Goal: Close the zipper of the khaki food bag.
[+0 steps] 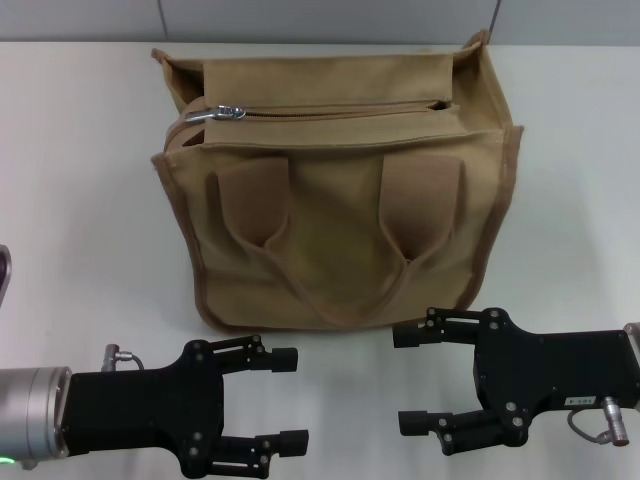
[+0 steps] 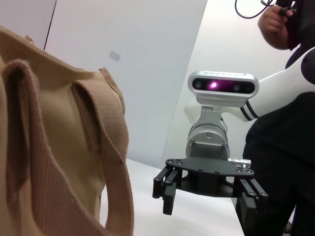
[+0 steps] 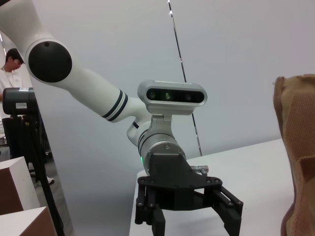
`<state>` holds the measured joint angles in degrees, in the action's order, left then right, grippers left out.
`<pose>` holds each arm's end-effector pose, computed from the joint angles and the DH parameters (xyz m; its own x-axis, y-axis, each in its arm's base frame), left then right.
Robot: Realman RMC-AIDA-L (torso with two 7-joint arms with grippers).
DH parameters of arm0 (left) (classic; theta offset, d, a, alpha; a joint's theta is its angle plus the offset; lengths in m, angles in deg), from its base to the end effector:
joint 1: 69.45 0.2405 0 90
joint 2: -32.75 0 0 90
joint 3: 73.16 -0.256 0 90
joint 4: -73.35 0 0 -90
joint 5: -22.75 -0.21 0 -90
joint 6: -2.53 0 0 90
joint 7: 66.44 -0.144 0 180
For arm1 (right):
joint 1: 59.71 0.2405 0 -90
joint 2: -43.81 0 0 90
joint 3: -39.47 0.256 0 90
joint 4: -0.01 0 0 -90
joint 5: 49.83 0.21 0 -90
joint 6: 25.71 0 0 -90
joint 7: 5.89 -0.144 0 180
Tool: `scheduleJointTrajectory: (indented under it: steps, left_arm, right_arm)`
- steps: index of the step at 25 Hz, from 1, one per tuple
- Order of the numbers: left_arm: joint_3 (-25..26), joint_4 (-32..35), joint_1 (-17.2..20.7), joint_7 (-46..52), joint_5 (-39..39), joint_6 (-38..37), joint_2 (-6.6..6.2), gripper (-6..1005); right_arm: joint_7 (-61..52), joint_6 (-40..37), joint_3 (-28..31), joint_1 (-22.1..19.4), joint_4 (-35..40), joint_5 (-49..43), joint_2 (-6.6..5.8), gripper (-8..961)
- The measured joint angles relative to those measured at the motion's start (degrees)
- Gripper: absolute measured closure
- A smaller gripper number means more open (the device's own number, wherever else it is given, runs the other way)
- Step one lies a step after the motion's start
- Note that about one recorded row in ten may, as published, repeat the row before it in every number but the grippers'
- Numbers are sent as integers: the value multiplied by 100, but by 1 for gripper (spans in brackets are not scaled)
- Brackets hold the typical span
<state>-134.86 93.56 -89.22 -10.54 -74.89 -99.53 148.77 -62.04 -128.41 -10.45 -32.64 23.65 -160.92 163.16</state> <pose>-0.2871 0.2152 -0.0401 0.7371 0.2891 0.6109 0.2786 -0.9535 0.1152 0.2574 0.2480 -0.0483 0.7927 -0.1857 -0.5806 -0.1525 -0.9826 0.1061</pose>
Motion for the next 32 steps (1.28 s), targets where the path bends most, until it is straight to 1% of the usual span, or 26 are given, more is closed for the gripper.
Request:
scheduleJointTrajectory:
  steps: [16, 18, 19, 20, 22, 23, 24, 25, 26, 27, 28, 29, 30, 32]
  left_arm:
    - [64, 12, 0, -1, 47, -118, 10, 180]
    - [591, 37, -34, -263, 70, -379, 192, 180]
    - [682, 30, -37, -347, 80, -435, 212, 180]
    - [1021, -71, -46, -680, 218, -693, 263, 180]
    - [1348, -383, -60, -1185, 675, -1064, 286, 181]
    - [1423, -553, -60, -1409, 985, -1188, 289, 181]
    - [1423, -553, -60, -1409, 985, -1188, 289, 181]
    - [1469, -786, -32, -1673, 1754, -1268, 290, 181]
    - [1469, -786, -32, -1673, 1754, -1268, 290, 181]
    - [1474, -849, -11, -1695, 2036, -1267, 290, 181]
    - [1490, -1007, 43, -1715, 2770, -1239, 287, 180]
    - [1490, -1007, 43, -1715, 2770, -1239, 287, 180]
    - [1537, -1131, 89, -1715, 3301, -1134, 275, 180]
    - [1621, -1171, 147, -1719, 3653, -872, 261, 180]
  right_arm:
    - [0, 67, -9, 15, -40, 0, 8, 137]
    - [0, 71, -9, 16, -42, 0, 9, 137]
    - [0, 76, -7, 16, -44, 0, 9, 137]
    - [0, 98, 1, 17, -59, 0, 9, 137]
    - [4, 131, 6, 17, -68, 0, 9, 137]
    - [6, 148, 5, 18, -71, 0, 9, 137]
    - [6, 148, 5, 18, -71, 0, 9, 137]
    - [8, 157, -2, 18, -76, 0, 9, 137]
    - [8, 157, -2, 18, -76, 0, 9, 137]
    - [8, 157, -5, 18, -82, 0, 9, 137]
    - [9, 163, -7, 18, -94, 0, 9, 137]
    - [9, 163, -7, 18, -94, 0, 9, 137]
    - [9, 172, -4, 18, -112, 0, 9, 137]
    - [9, 174, 0, 18, -119, 0, 9, 137]
